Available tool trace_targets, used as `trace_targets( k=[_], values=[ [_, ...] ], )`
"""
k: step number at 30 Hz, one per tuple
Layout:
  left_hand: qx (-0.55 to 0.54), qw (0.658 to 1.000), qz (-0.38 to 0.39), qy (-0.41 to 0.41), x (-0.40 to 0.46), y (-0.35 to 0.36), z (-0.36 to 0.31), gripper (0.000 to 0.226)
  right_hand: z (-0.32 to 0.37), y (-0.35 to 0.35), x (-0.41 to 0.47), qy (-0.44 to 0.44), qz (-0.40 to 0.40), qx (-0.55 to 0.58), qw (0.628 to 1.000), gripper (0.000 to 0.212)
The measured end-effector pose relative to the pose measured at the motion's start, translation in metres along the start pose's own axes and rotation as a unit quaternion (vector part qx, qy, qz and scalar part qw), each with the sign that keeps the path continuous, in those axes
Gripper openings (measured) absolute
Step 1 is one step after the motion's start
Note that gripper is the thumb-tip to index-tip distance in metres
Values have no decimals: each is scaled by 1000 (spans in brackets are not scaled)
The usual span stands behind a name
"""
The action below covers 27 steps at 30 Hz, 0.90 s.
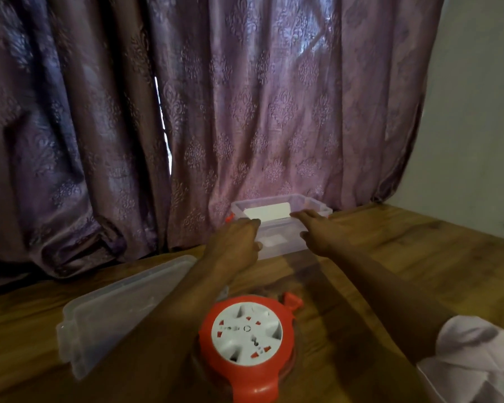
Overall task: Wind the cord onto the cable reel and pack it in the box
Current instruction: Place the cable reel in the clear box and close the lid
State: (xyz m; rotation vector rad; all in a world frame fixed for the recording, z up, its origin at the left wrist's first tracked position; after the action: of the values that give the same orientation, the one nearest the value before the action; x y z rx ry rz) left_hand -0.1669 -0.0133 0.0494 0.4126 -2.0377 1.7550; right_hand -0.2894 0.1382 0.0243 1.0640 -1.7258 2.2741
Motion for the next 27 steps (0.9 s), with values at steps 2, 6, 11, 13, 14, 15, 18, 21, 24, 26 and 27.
trace_targets(
  k=[2,6,11,13,14,15,18,21,24,26,27],
  values=[
    [15,1000,10,20,26,20,-7,52,-2,-3,-1,-8,-9,-10,1000,51],
    [99,995,25,17,44,41,-16,39,-1,-13,-2,-33,-46,-44,997,41],
    [113,992,-56,26,33,29,-32,33,3,-47,-24,-47,-130,-128,982,17],
    [88,994,-61,24,30,25,-34,34,11,-65,-41,-44,-146,-177,972,6],
    [65,996,-57,18,28,25,-33,33,16,-72,-49,-42,-142,-191,970,6],
    [39,998,-54,11,27,25,-30,32,23,-80,-58,-43,-145,-199,968,13],
    [-34,997,-66,-14,23,22,-24,25,47,-101,-85,-61,-153,-215,963,23],
    [-76,995,-62,-9,15,20,-34,25,71,-120,-111,-46,-163,-219,961,27],
    [-112,991,-71,14,5,14,-52,30,87,-131,-132,-26,-160,-206,965,28],
    [-138,987,-67,40,1,13,-64,34,91,-138,-141,1,-139,-198,970,23],
    [-149,986,-63,47,1,12,-68,35,94,-141,-146,4,-125,-193,973,17]
  ],
)
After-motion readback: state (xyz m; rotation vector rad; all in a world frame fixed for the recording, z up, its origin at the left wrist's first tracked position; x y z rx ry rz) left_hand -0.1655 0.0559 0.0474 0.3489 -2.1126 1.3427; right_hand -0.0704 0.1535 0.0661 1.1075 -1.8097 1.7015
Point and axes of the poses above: each hand's wrist, its own x-axis towards the middle knuckle, its own y-axis out of the palm, z = x × y, the point moved 10 cm from there along x, towards the middle knuckle, and after that the axes turned 11 degrees about -z, right-handed, at the moved point
